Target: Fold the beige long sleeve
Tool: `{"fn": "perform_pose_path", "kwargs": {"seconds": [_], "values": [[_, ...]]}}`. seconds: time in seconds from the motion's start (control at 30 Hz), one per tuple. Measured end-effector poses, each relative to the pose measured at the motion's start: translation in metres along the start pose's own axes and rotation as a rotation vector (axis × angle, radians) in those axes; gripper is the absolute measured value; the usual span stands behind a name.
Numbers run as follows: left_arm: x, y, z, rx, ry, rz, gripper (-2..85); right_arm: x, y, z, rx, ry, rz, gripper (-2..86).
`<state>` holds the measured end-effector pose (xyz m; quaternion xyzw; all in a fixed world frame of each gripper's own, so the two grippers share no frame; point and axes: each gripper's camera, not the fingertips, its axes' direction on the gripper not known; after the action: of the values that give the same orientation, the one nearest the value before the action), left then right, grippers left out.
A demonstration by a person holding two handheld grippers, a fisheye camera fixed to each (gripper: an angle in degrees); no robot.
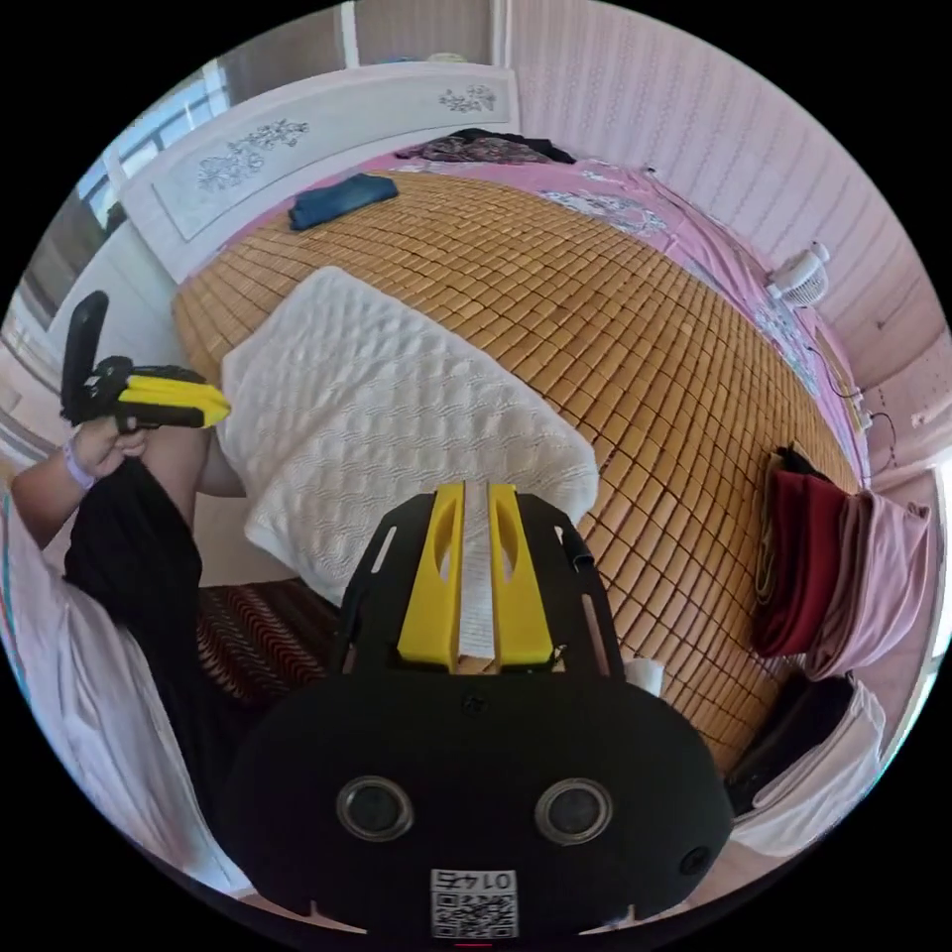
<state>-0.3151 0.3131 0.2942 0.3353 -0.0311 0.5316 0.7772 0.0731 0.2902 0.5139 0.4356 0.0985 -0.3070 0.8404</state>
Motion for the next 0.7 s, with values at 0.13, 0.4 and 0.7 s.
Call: {"fn": "perform_pose_path", "kwargs": {"seconds": [0.13,0.4,0.7], "values": [[0.014,0.003,0.019,-0.002,-0.059,-0.048,3.8,0.013,0.02,-0.002,0.048,0.039,0.153,10.5],[-0.009,0.012,0.059,-0.119,-0.141,-0.146,2.9,0.069,0.092,0.026,0.047,-0.24,0.468,3.8],[-0.02,-0.024,0.087,-0.044,-0.216,-0.088,0.2,0.121,0.05,0.022,0.071,-0.089,0.419,2.2]]}}
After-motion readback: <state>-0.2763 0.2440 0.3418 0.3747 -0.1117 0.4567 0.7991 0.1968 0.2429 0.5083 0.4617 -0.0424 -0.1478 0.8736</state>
